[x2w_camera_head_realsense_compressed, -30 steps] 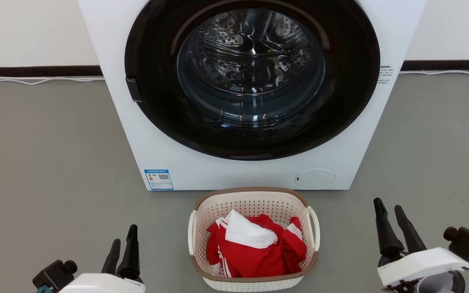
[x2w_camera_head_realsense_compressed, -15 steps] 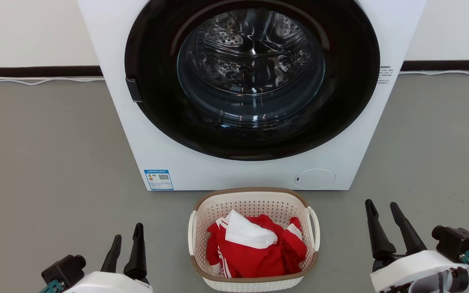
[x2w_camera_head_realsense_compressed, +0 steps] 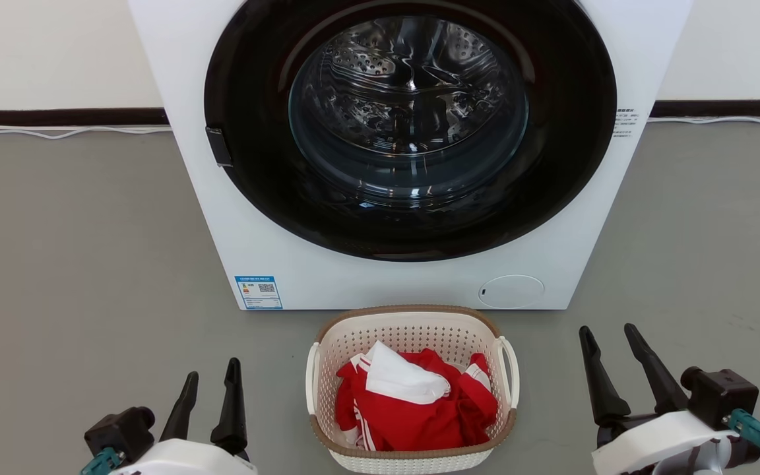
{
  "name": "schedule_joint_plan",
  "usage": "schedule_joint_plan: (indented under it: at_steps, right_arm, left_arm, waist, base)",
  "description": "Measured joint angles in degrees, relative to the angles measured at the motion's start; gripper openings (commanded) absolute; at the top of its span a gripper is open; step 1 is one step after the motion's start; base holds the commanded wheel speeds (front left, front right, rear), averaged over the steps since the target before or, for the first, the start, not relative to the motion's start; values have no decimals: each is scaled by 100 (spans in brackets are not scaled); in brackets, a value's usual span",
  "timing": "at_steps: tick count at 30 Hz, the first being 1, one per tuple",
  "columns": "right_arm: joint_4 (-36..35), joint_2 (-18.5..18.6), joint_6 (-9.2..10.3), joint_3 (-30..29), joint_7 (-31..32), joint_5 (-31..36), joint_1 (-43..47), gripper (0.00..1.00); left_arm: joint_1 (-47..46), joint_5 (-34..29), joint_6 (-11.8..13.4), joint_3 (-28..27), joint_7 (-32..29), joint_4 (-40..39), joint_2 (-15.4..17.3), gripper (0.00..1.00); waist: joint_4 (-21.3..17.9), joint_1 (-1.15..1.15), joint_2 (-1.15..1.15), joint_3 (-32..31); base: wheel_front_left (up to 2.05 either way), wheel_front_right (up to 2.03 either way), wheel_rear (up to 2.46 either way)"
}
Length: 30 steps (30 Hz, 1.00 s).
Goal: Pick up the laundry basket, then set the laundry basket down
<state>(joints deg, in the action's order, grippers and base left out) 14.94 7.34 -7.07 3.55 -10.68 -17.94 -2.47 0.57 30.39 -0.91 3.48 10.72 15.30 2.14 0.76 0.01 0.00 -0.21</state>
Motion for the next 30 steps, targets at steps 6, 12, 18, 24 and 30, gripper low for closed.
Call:
schedule_joint_plan:
  at_steps: [6, 12, 18, 24, 30]
  right_arm:
    - [-4, 41, -1, 22, -99, 394, -3, 100]
    - [-9, 53, -1, 24, -196, 767, -4, 100]
    - [9, 67, -5, 25, -302, 1102, -4, 100]
    - [23, 63, -5, 18, -353, 1327, -5, 100]
    - [68, 55, -5, -11, -353, 1311, -5, 100]
  left_arm:
    - [0, -372, 59, 45, 115, -5, 5, 100]
    - [0, -749, 98, 87, 220, -11, 14, 100]
    - [0, -1140, 123, 110, 318, -4, 19, 100]
    - [0, -1383, 124, 120, 349, 23, 20, 100]
    - [0, -1383, 124, 119, 349, 62, 21, 100]
  waist:
    - [3, 0, 0, -3]
    - [6, 0, 0, -11]
    - [2, 0, 0, -16]
    - [0, 0, 0, -10]
    - [8, 0, 0, 2]
  base:
    - [0, 0, 0]
    - [0, 0, 0]
    - [0, 0, 0]
    - [0, 0, 0]
    - [0, 0, 0]
